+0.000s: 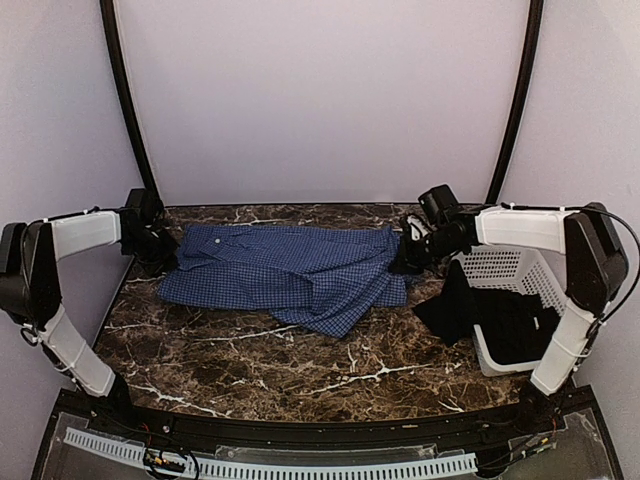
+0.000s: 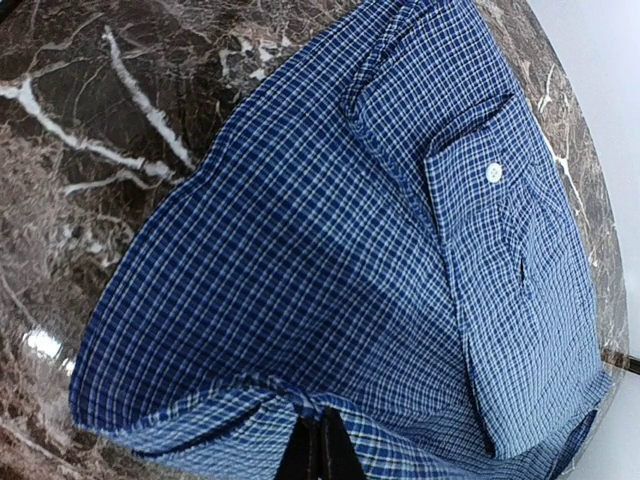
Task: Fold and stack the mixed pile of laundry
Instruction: Fold the 1/3-folded shirt at the center of the board, then adjust the rectangle-folded shirt at the center of the board.
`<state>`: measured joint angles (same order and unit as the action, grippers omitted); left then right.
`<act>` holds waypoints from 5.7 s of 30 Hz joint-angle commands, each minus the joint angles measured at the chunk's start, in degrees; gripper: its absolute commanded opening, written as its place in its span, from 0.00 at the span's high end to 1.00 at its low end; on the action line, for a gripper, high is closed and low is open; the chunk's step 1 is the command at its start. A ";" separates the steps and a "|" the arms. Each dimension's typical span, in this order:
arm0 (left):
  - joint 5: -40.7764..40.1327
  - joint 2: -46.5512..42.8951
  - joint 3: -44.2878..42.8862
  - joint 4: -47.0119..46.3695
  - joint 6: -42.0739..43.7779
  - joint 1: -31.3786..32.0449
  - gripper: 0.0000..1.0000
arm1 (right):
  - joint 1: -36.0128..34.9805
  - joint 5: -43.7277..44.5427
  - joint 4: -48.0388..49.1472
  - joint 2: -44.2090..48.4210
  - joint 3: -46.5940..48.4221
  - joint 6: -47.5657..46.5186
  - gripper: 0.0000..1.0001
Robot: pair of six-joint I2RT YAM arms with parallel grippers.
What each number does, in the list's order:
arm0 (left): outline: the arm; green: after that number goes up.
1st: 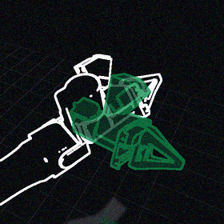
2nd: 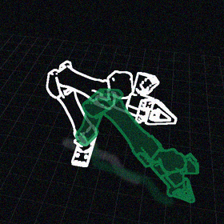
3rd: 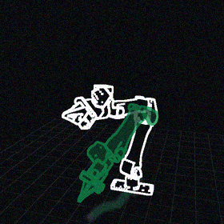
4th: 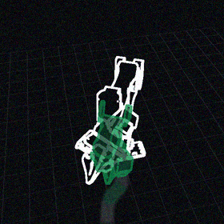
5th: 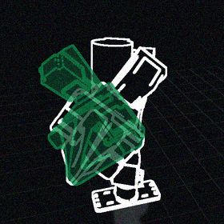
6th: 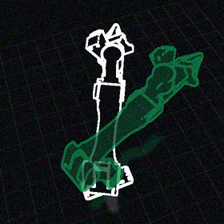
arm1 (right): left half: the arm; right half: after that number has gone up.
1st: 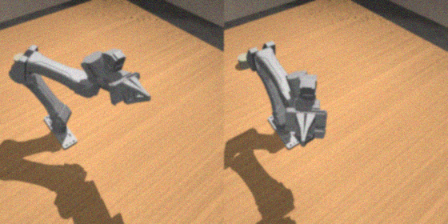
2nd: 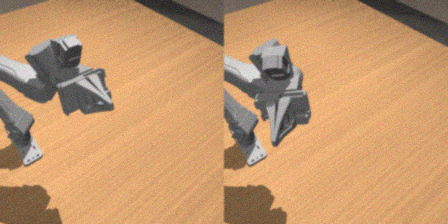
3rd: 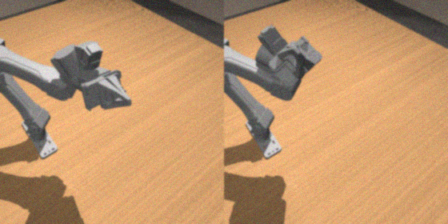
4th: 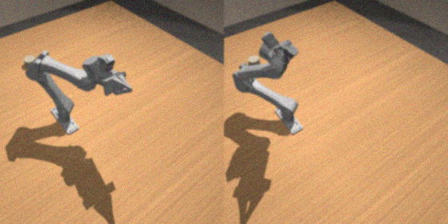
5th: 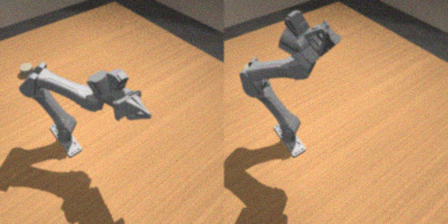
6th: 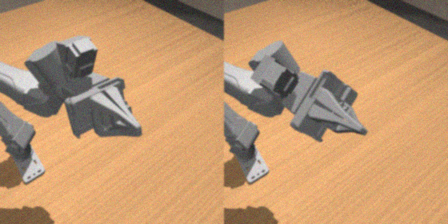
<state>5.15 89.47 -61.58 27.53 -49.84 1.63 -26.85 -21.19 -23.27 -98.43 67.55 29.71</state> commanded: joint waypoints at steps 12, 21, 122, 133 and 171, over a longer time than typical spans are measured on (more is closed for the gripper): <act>3.62 15.43 -8.64 -8.38 1.87 -1.45 1.00 | 1.79 2.66 -0.65 -10.54 9.57 -4.25 0.87; -1.64 8.81 -8.84 -2.39 5.65 -2.83 0.63 | 1.80 1.95 -3.74 -1.44 10.10 -6.78 0.41; 21.53 21.48 -17.91 -27.24 14.20 16.85 0.78 | -4.75 1.64 5.43 -8.91 19.22 -4.32 0.58; 8.03 10.86 -7.50 -16.96 16.19 13.05 0.44 | -5.64 3.05 3.85 -1.28 2.33 -8.67 0.58; 13.43 -6.88 18.58 -26.85 -0.79 25.51 0.58 | -14.35 -2.78 5.70 -1.83 4.69 -3.83 0.67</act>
<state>16.73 79.55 -43.77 5.39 -45.32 24.36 -39.75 -21.37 -20.38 -98.48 69.30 23.75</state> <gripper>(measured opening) 0.422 0.337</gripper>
